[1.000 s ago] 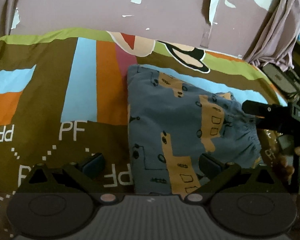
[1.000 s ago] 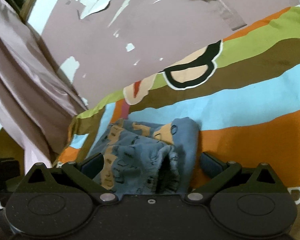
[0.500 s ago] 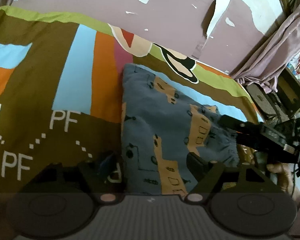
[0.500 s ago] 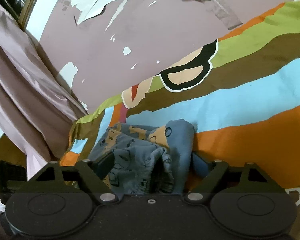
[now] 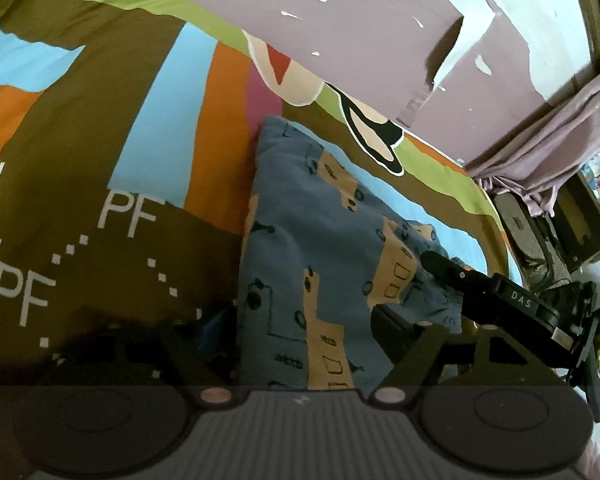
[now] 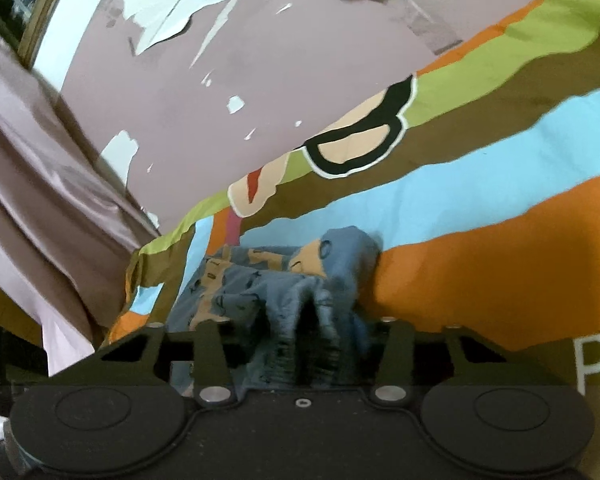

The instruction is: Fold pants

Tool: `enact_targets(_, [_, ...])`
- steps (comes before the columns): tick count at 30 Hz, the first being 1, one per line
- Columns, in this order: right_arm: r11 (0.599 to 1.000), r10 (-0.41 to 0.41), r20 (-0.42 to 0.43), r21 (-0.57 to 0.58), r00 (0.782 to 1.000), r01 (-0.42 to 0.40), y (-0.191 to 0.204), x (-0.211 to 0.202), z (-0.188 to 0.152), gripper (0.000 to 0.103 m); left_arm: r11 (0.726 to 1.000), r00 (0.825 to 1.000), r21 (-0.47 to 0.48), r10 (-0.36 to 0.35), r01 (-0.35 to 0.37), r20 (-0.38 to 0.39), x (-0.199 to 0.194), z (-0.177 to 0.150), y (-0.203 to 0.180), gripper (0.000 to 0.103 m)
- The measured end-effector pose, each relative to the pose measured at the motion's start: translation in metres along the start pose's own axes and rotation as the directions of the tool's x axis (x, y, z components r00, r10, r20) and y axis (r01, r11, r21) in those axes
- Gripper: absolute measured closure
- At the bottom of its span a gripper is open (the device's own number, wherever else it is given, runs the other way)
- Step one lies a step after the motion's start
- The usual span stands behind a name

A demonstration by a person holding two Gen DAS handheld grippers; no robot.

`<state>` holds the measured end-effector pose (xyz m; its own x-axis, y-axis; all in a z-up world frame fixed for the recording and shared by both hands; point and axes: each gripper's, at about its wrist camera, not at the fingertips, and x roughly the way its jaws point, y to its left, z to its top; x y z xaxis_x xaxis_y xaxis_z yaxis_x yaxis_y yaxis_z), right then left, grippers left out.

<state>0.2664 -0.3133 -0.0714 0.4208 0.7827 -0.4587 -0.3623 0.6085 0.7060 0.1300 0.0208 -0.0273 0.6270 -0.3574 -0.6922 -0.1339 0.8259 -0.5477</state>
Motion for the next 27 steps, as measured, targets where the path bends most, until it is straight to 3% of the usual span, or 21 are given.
enact_targets(5, [0.999,-0.022,0.004,-0.040,1.000,0.022,0.007,0.000,-0.001,0.072,1.000,1.000,-0.011,-0.002,0.002,0.001,-0.002,0.000,0.002,0.031])
enact_targets(8, [0.986,-0.084,0.017,-0.142,0.996,0.086,0.024,-0.001,-0.005,0.076,0.999,0.999,-0.028,0.033,-0.033,-0.003,-0.004,0.000,0.002,0.043])
enact_targets(11, [0.935,-0.181,0.051,-0.301,0.982,0.187,0.051,0.000,-0.012,0.077,0.997,0.999,-0.069,0.046,-0.046,0.000,-0.006,-0.003,-0.001,0.044])
enact_targets(15, [0.861,-0.243,0.107,-0.434,0.964,0.265,0.077,-0.002,-0.024,0.078,0.991,0.992,-0.061,0.123,-0.122,0.005,-0.005,-0.005,-0.011,0.059])
enact_targets(17, [0.847,-0.249,0.122,-0.454,0.961,0.277,0.081,-0.003,-0.026,0.079,0.985,0.985,-0.032,0.172,-0.172,0.001,-0.004,-0.006,-0.016,0.066])
enact_targets(21, [0.846,-0.254,0.130,-0.450,0.959,0.285,0.081,-0.004,-0.026,0.080,0.983,0.983,-0.011,0.184,-0.184,0.011,-0.005,-0.007,-0.019,0.077])
enact_targets(27, [0.820,-0.275,0.146,-0.480,0.950,0.311,0.087,-0.004,-0.031,0.081,0.979,0.978,-0.007,0.206,-0.206,0.031,-0.008,-0.011,-0.025,0.082])
